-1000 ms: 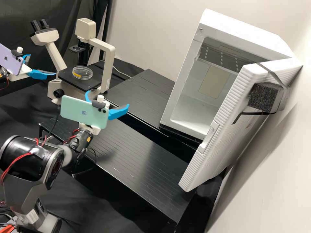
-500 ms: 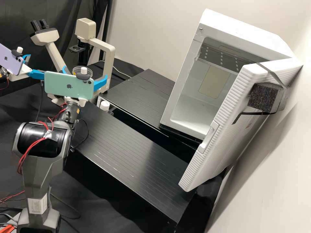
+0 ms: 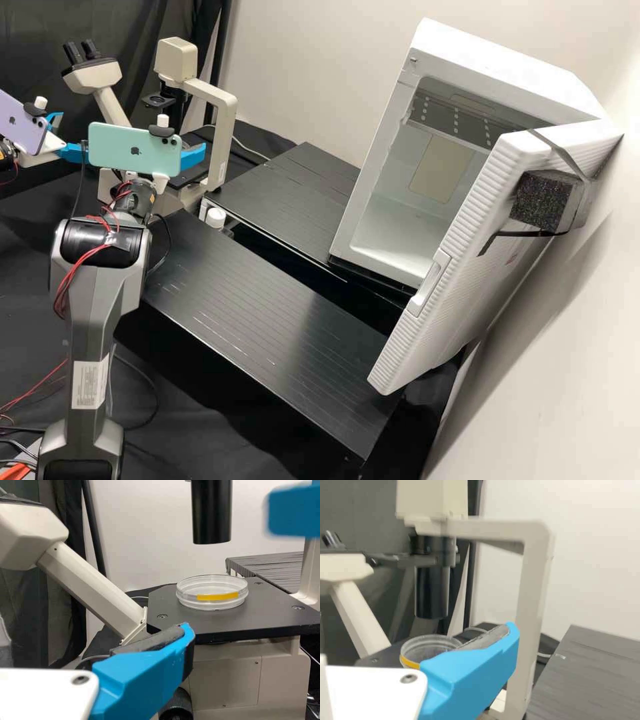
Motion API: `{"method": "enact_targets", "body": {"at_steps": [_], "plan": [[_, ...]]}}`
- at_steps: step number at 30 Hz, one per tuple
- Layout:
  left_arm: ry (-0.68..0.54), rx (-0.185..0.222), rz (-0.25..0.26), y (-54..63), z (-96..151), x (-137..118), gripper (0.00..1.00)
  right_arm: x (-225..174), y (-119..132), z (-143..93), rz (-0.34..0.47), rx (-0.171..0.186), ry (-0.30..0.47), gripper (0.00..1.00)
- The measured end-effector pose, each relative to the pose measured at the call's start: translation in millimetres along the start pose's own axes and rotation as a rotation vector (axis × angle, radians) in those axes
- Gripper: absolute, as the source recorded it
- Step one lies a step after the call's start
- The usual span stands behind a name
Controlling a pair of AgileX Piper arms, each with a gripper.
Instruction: Move the petri dish to the bench.
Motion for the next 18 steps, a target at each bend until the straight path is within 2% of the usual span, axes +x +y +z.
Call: {"method": "enact_targets", "body": {"at_steps": [2,5,8,10,15,18], "plan": [[0.000,0.000,0.000,0.0,0.0,0.0,1.00,11.0,-5.8,1.4,-0.016,0.003,-0.016,1.00],[0.000,0.000,0.000,0.0,0.0,0.0,1.00,21.6,-13.4,4.1,-0.041,-0.014,-0.031,1.00],[0.000,0.000,0.000,0.0,0.0,0.0,1.00,31.3,-18.3,4.0,-0.053,-0.009,-0.042,1.00],[0.000,0.000,0.000,0.0,0.0,0.0,1.00,37.8,-20.9,4.4,-0.058,-0.020,-0.048,1.00],[0.000,0.000,0.000,0.0,0.0,0.0,1.00,54.9,-24.3,6.5,-0.037,-0.032,-0.074,1.00],[0.000,0.000,0.000,0.0,0.0,0.0,1.00,62.6,-25.6,8.5,-0.030,-0.023,-0.096,1.00]]}}
